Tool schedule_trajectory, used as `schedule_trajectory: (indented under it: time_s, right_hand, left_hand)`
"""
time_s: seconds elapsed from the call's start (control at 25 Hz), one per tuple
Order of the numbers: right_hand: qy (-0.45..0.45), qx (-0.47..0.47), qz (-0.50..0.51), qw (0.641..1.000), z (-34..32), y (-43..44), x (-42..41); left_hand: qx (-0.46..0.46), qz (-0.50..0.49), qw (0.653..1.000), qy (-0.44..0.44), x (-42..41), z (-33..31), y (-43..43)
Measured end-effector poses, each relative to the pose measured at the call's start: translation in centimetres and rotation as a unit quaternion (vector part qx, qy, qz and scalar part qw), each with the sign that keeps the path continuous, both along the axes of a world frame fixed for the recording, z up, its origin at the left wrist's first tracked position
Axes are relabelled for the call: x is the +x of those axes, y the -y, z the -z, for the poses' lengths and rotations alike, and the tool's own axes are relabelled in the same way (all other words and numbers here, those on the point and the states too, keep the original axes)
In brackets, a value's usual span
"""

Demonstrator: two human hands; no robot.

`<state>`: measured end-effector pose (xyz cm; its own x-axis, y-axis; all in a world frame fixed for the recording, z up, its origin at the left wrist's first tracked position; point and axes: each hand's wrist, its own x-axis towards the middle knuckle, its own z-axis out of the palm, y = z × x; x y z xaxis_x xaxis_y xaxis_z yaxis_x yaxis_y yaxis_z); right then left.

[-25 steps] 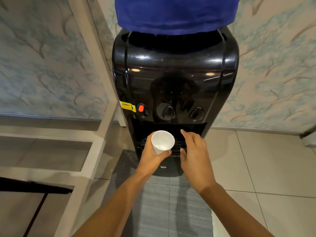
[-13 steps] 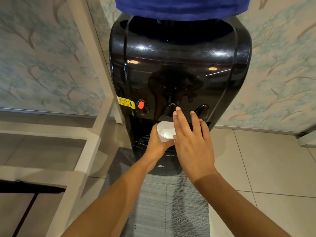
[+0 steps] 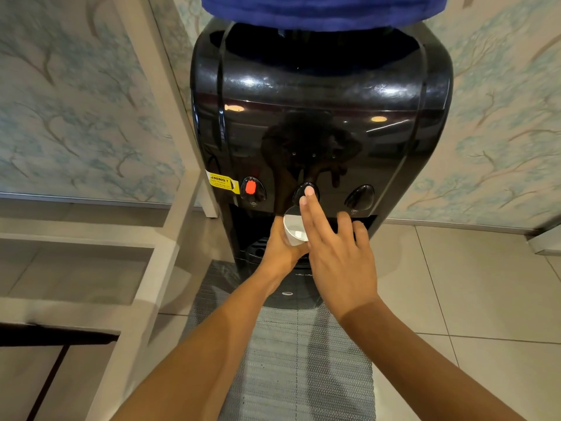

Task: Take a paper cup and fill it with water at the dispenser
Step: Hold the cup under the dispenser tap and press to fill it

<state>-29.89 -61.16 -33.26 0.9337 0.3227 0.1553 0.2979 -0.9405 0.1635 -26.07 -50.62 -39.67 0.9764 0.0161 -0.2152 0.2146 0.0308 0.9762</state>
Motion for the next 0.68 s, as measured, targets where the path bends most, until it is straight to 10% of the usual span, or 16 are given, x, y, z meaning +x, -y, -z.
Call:
schedule_trajectory:
  time_s: [0.68]
  right_hand:
    - [0.055, -0.038, -0.002, 0.998, 0.2, 0.2, 1.7]
  left_hand:
    - [0.0, -0.005, 1.0, -0.02, 0.5, -0.7, 0.4]
